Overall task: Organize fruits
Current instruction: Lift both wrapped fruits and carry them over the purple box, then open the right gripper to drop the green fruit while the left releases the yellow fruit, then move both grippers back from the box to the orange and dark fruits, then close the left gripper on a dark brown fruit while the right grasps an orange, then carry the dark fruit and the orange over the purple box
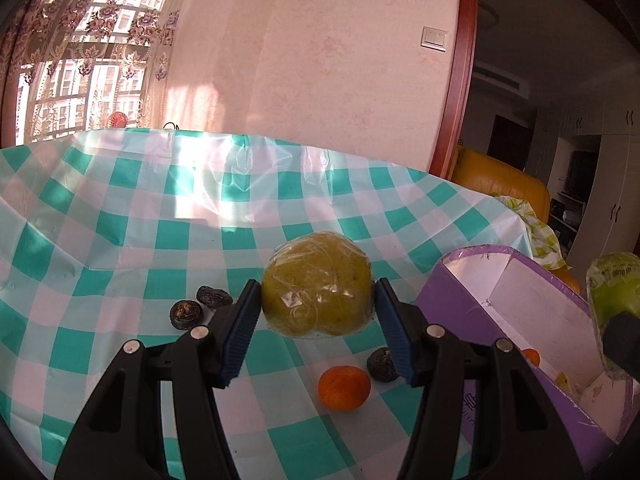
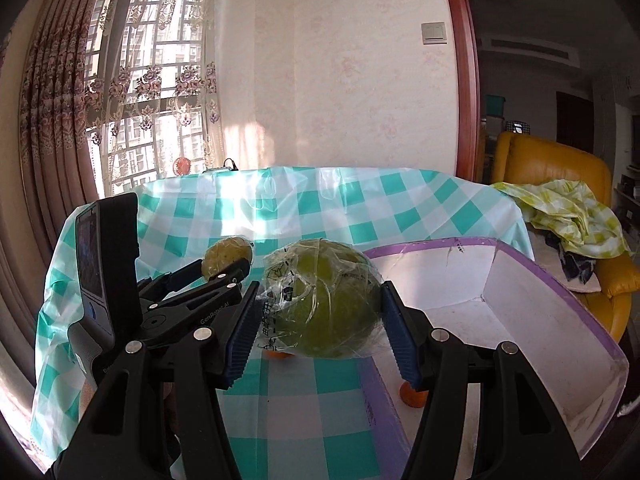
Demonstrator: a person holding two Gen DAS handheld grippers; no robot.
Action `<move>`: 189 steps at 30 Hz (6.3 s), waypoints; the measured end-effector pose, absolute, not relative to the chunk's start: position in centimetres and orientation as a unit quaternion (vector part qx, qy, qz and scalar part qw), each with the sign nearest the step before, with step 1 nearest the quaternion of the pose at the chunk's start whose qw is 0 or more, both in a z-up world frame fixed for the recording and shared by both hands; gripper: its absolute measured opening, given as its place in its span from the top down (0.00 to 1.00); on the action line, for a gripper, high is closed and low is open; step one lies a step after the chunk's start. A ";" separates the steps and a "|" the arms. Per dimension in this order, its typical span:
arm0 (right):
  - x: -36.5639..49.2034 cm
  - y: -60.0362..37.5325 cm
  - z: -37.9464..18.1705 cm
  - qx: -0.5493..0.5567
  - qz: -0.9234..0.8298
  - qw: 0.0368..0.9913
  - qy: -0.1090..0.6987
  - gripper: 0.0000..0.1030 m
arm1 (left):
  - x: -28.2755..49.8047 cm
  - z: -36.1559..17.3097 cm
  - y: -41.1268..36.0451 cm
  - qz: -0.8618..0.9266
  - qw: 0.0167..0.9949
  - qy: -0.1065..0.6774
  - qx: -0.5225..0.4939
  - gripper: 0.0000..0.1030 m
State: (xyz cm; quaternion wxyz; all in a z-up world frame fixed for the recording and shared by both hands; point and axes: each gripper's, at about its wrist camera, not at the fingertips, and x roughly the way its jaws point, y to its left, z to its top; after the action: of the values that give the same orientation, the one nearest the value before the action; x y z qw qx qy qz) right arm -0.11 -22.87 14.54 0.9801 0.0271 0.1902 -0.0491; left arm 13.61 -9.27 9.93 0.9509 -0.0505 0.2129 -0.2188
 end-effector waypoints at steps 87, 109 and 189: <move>4.7 -39.0 6.5 -0.028 -0.154 0.843 0.515 0.28 | 12.9 7.3 -33.1 -0.389 0.800 0.344 0.300 0.16; -0.3 -39.6 10.7 0.041 -0.240 0.923 0.298 0.13 | 11.5 12.7 -23.8 -0.377 0.906 0.142 0.126 0.08; 16.7 -17.9 0.8 0.039 -0.020 0.913 0.406 0.56 | 27.9 1.8 -2.4 -0.071 0.916 0.394 -0.006 0.64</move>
State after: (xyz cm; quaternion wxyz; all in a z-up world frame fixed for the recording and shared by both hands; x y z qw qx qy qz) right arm 16.70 -17.89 0.78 0.9130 0.0388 0.4056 -0.0203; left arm 27.93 -2.41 1.78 0.9162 -0.0056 0.3944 -0.0709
